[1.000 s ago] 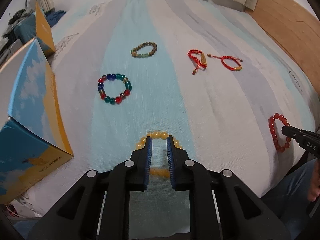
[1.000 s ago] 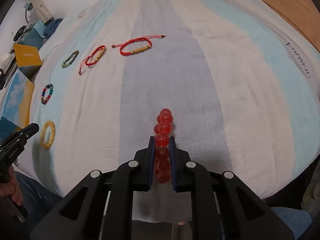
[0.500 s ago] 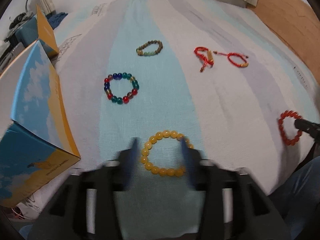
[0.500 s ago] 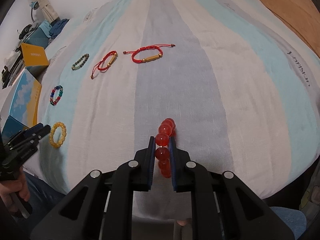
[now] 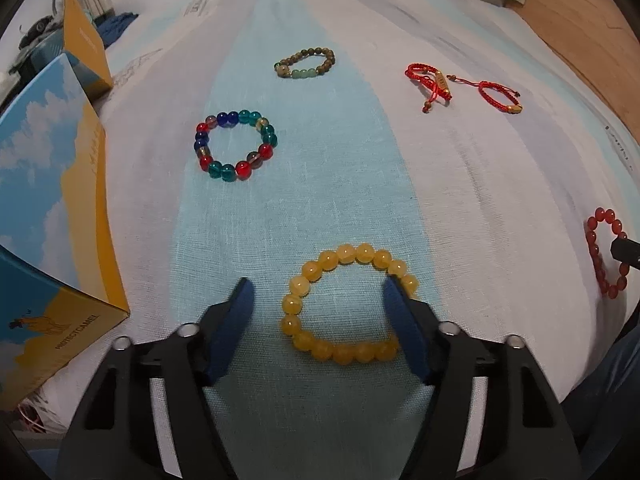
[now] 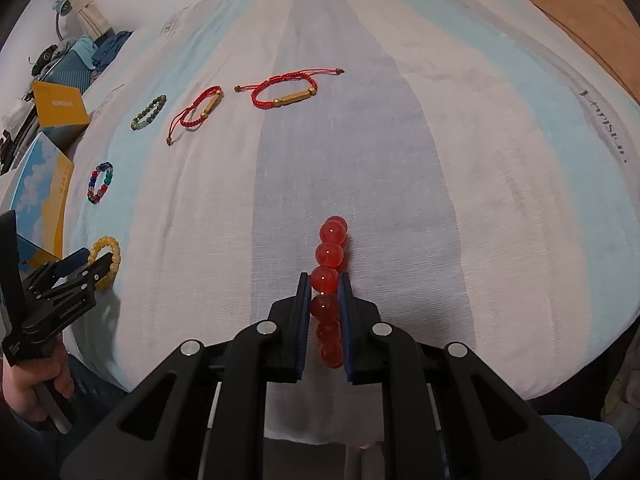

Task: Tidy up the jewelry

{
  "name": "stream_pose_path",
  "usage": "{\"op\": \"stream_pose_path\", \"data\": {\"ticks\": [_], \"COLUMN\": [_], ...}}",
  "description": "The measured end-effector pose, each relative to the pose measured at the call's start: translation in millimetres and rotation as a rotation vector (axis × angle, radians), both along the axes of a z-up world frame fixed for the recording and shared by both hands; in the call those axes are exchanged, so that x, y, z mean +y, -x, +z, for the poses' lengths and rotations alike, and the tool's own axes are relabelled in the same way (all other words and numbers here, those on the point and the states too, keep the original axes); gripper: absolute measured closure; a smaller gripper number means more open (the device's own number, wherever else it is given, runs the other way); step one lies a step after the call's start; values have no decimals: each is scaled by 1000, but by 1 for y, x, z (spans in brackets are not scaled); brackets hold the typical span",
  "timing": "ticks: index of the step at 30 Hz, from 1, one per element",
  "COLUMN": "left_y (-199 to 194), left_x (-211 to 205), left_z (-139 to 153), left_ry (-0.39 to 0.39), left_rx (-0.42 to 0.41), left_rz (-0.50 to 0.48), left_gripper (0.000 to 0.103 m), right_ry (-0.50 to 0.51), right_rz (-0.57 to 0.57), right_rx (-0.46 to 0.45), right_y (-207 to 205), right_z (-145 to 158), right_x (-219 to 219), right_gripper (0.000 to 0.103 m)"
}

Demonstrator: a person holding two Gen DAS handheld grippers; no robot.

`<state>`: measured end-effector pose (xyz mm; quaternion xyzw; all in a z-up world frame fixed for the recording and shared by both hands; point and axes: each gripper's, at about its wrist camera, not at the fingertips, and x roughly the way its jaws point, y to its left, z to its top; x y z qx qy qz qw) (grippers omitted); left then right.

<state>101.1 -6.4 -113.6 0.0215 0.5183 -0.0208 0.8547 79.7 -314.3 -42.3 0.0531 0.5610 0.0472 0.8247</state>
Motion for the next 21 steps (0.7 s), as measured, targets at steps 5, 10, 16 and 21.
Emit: {"op": "stream_pose_path", "data": {"ticks": [5,10,16,21], "left_y": [0,1,7,9], "left_x": [-5,-2,-1,-3], "left_z": [2,8,29,53], "left_ry": [-1,27,57,75], "left_rx": [24,45,13,-16], "left_rz": [-27,-35,-40,-47], "left_gripper": [84,95,94,94], "right_ry": [-6,-11,-15,-24], "right_rz": [1,1,-2,-9], "right_rx": [0,-9,-23,-37], "right_y": [0,1,0,0], "right_z": [0,5,13,21], "right_x": [1,0,0,-1], "right_gripper": [90,90,90,90]}}
